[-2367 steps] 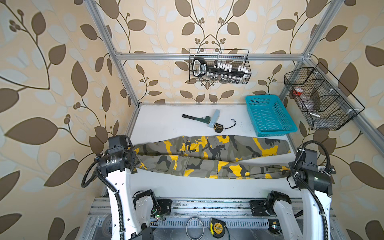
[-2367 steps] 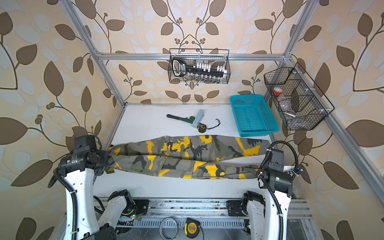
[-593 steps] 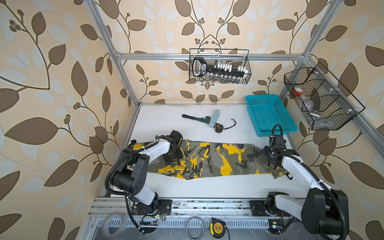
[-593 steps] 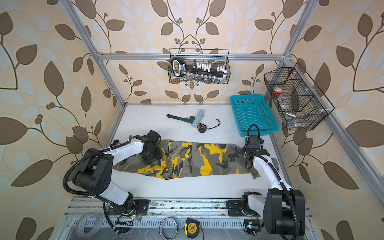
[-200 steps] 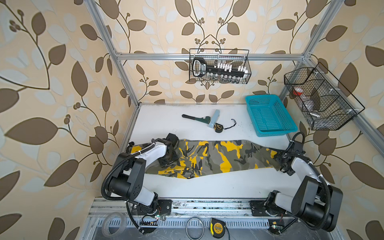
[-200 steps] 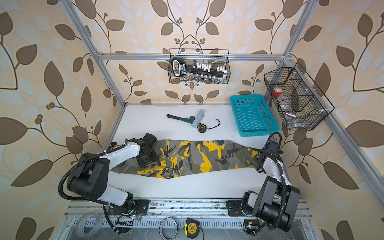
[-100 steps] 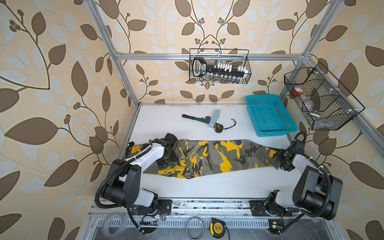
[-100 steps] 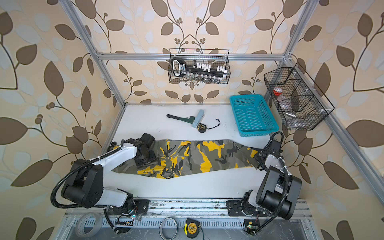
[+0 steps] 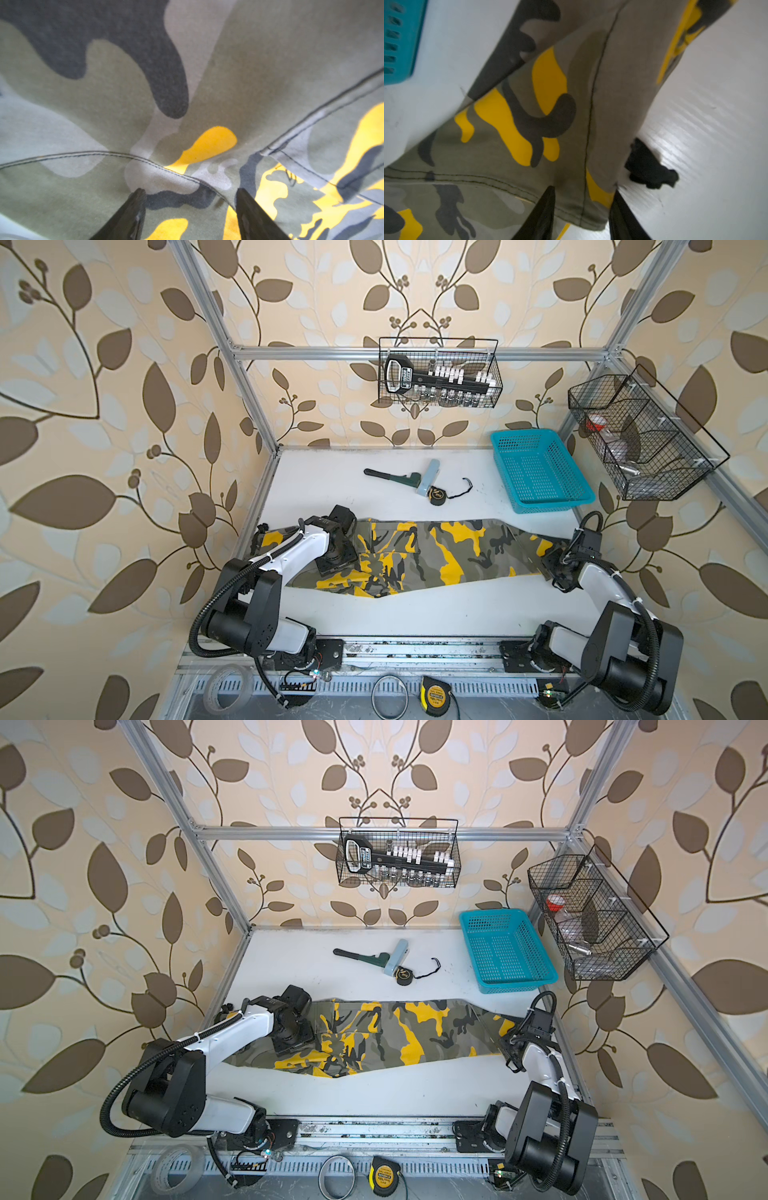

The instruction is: Fold and stack the trousers

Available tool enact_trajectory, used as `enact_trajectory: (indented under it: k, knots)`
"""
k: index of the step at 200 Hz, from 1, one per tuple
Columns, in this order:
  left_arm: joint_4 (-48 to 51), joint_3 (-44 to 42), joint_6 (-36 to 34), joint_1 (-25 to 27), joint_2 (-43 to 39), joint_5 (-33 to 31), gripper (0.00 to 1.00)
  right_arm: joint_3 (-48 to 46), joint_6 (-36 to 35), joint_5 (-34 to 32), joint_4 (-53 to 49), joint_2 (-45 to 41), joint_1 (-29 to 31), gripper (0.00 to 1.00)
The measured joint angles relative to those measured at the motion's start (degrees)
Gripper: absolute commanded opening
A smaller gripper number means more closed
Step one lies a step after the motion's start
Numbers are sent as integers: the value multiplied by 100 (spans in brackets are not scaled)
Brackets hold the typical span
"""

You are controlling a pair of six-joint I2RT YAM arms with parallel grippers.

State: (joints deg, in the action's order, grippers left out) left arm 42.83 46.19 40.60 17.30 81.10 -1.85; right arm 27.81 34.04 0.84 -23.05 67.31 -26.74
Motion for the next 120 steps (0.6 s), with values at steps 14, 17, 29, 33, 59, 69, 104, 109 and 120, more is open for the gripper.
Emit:
enact_trajectory:
  k: [14, 17, 29, 33, 59, 69, 104, 109, 120]
  knots:
    - [0, 0, -7, 0, 0, 0, 70, -22, -15, 26, 63, 33, 0, 27]
    - [0, 0, -7, 0, 0, 2, 70, -22, 13, 31, 68, 33, 0, 25]
    - [0, 0, -11, 2, 0, 9, 70, -22, 28, 59, 87, 35, 0, 16]
    - [2, 0, -11, 2, 0, 11, 70, -15, -11, 68, 85, 33, 0, 13]
    - [2, 0, -11, 2, 0, 13, 70, 28, 44, 74, 81, -17, -17, 2]
    - [2, 0, -11, 2, 0, 13, 70, 48, 68, 101, 79, -90, -70, 1]
    - [0, 0, -15, 2, 0, 0, 70, 315, 201, 271, 68, -321, -352, 2]
    - [2, 0, -17, 2, 0, -9, 70, 358, 238, 315, 74, -345, -372, 2]
    - [0, 0, -22, 2, 2, -11, 70, 428, 317, 413, 94, -385, -393, 2]
